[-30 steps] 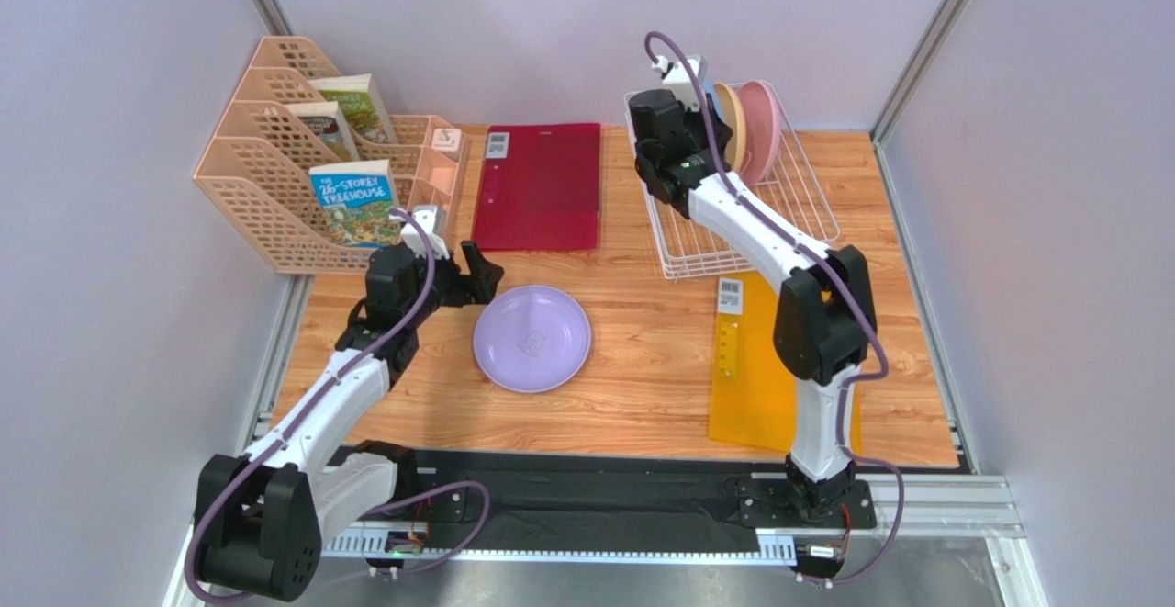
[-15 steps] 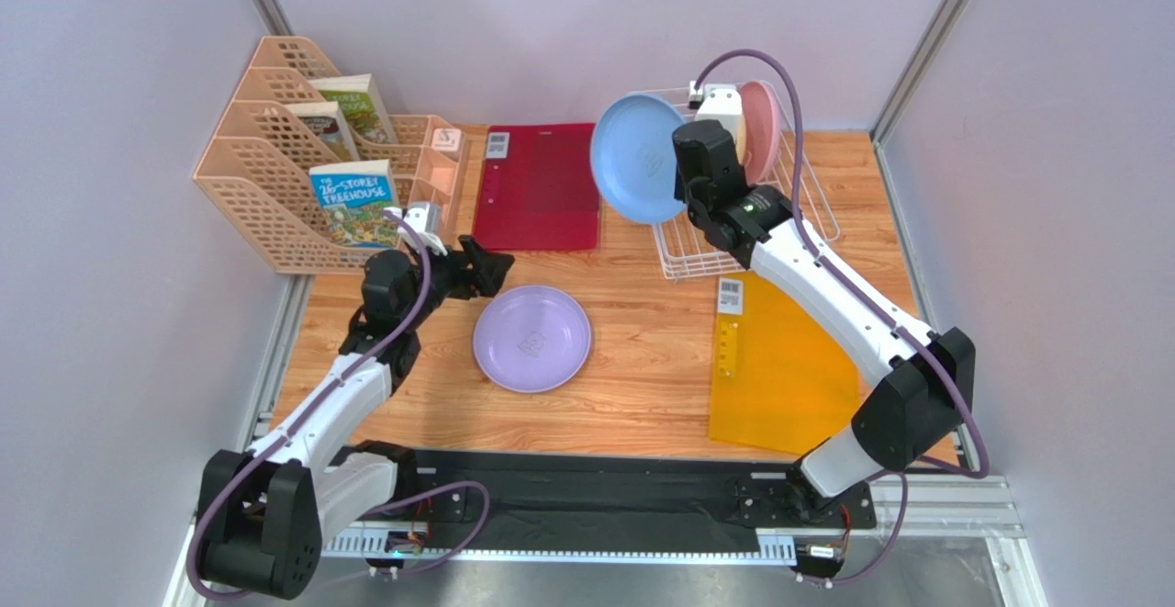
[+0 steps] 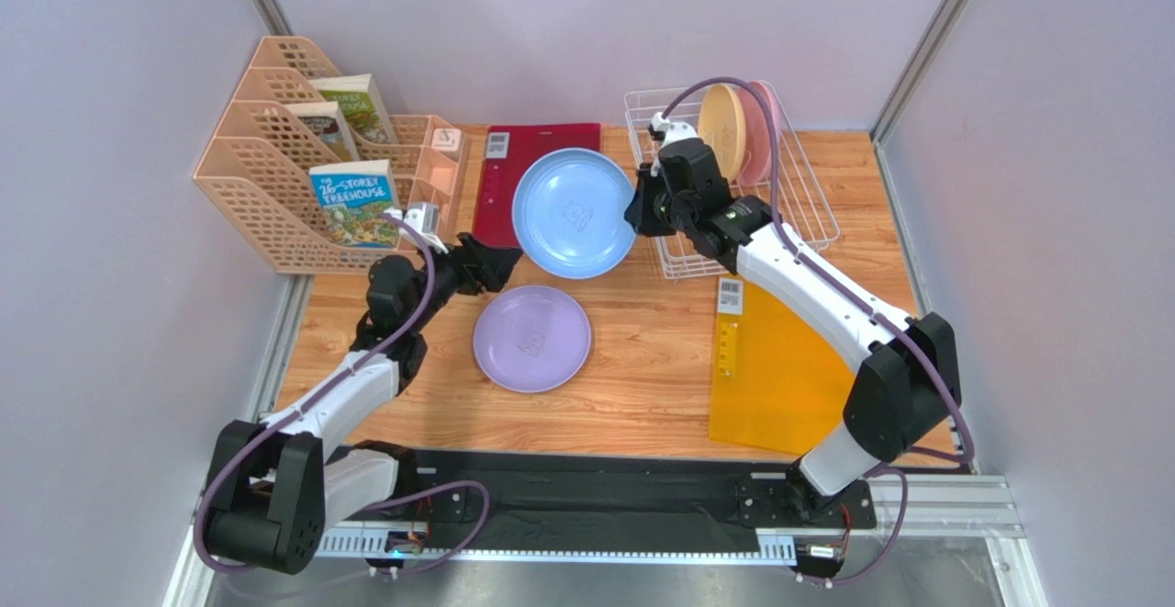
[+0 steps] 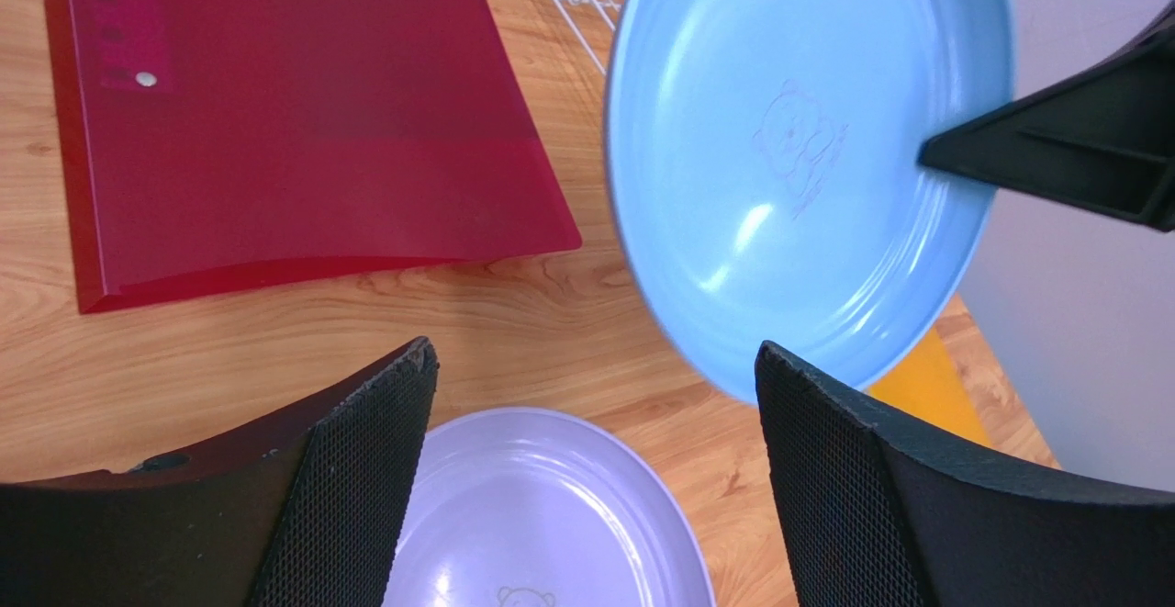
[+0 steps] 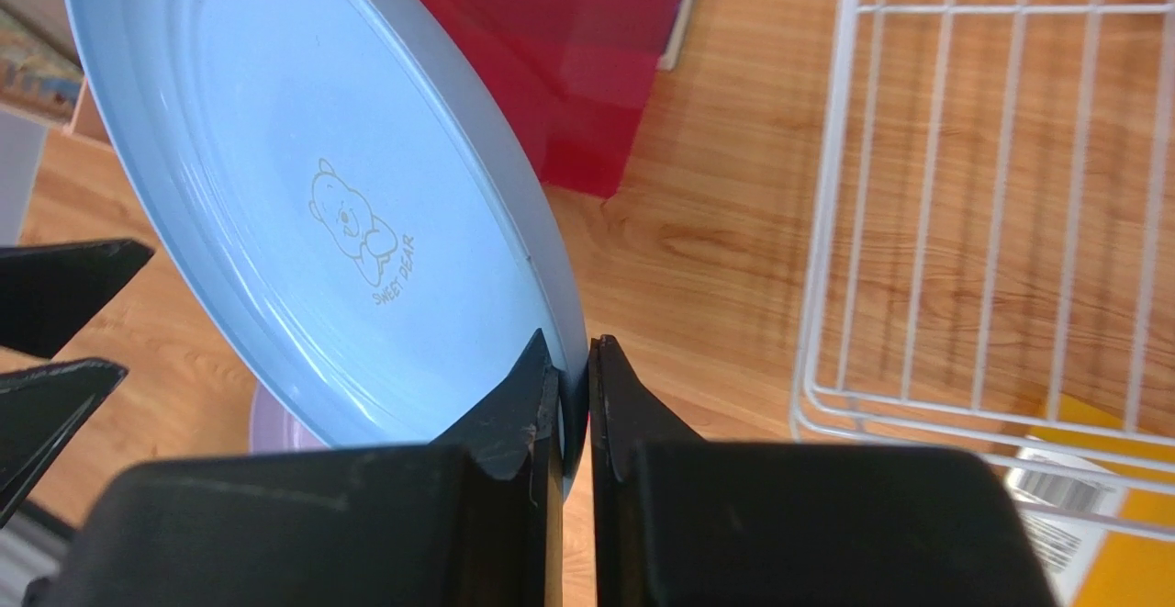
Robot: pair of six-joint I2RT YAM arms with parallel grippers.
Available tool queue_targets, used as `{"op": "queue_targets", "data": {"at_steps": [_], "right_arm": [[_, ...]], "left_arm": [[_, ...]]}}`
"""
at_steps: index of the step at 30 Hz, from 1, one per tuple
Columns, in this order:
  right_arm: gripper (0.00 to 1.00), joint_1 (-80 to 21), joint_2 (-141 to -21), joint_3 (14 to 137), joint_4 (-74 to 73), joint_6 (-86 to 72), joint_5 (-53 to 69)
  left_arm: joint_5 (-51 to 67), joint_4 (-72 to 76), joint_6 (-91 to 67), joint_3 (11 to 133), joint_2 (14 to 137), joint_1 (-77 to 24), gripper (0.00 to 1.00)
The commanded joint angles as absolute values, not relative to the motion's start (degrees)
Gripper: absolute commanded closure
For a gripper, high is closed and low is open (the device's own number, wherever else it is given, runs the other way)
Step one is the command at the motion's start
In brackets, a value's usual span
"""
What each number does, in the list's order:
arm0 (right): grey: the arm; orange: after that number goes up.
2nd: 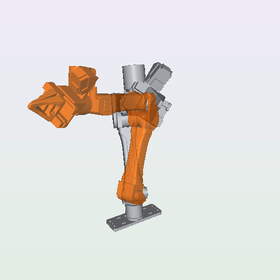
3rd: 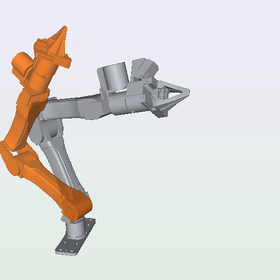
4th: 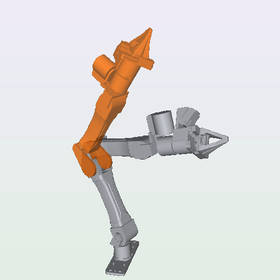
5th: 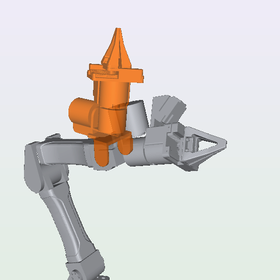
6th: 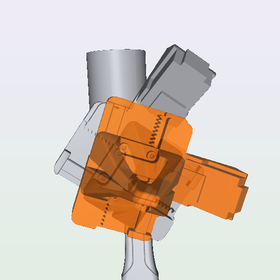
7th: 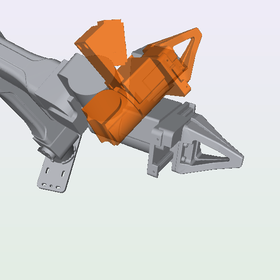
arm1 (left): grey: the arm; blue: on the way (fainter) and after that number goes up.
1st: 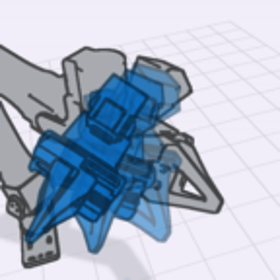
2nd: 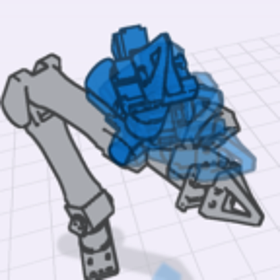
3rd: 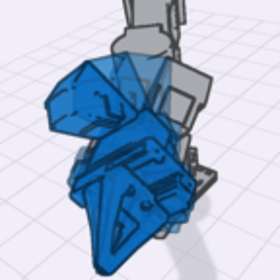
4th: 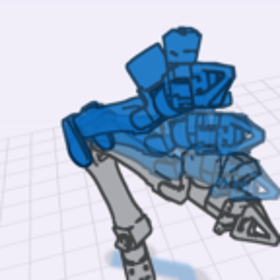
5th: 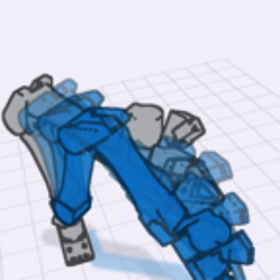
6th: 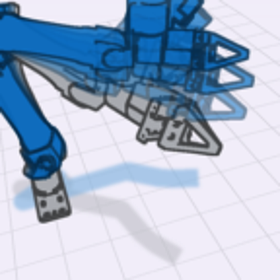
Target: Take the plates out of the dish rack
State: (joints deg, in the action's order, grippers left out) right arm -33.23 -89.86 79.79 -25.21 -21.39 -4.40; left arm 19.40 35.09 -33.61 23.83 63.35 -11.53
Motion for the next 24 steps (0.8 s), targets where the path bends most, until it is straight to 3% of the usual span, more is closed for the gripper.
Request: {"op": "queue_targets", "data": {"at_steps": [1,6,9,13,14,16,17,19,20,21,23,24], "right_arm": [[1.00,-33.31,-91.40,81.91,-20.30,-23.64,5.79],[1.00,-33.40,-92.64,82.70,-20.13,-23.91,11.59],[1.00,-33.49,-93.16,83.14,-19.78,-23.91,14.85],[1.00,-33.49,-93.52,83.41,-19.78,-23.56,16.35],[1.00,-33.40,-93.78,83.50,-19.86,-23.47,16.78],[1.00,-33.49,-94.30,84.28,-20.39,-23.03,17.75],[0.97,-33.49,-94.74,84.46,-20.65,-22.94,17.58],[0.85,-33.49,-95.01,84.81,-21.35,-22.76,16.18],[0.69,-33.40,-94.92,84.81,-21.62,-22.42,15.21],[0.59,-33.49,-95.01,84.90,-22.06,-22.06,14.25],[0.43,-33.49,-95.01,85.86,-23.46,-21.36,9.16],[0.41,-33.49,-94.57,86.04,-25.03,-20.23,6.88]], "left_arm": [[19.16,40.34,-35.07,23.91,63.81,-12.30,0.10],[18.54,40.52,-35.16,25.05,64.16,-12.48,0.12],[18.11,39.73,-34.98,25.84,65.30,-12.48,0.23],[17.23,39.64,-34.81,25.84,66.53,-12.57,0.47],[16.79,39.73,-34.63,25.67,66.71,-12.57,0.63],[16.35,39.73,-34.28,25.58,66.88,-12.66,0.77],[16.09,39.73,-34.10,25.40,66.80,-12.66,0.90],[16.00,39.55,-33.84,25.14,66.62,-12.66,1.00],[16.00,39.29,-33.49,25.05,66.53,-12.66,1.00],[16.00,38.68,-33.23,25.14,66.19,-12.66,1.00],[16.43,34.91,-31.30,26.27,65.66,-12.66,1.00],[16.44,33.07,-30.51,26.80,65.13,-12.66,1.00]]}}
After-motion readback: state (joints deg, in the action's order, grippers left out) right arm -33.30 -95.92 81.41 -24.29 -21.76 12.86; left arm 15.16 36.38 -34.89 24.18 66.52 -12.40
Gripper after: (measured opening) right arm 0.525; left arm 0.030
